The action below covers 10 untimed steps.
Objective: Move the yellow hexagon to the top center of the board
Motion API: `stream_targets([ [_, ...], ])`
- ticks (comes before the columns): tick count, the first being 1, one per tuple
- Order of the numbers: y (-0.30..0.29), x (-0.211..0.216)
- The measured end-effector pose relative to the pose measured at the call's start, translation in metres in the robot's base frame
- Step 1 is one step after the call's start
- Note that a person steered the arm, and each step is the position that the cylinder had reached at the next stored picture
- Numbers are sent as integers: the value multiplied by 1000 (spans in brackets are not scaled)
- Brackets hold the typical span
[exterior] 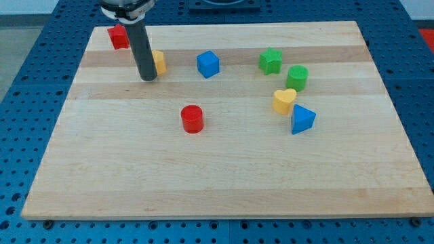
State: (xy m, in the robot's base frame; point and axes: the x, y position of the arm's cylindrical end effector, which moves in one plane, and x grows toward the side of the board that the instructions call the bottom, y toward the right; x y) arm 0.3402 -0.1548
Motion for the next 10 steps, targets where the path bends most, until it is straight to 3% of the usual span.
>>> stream_targets([
  [4,-8,-45],
  [10,105,-61],
])
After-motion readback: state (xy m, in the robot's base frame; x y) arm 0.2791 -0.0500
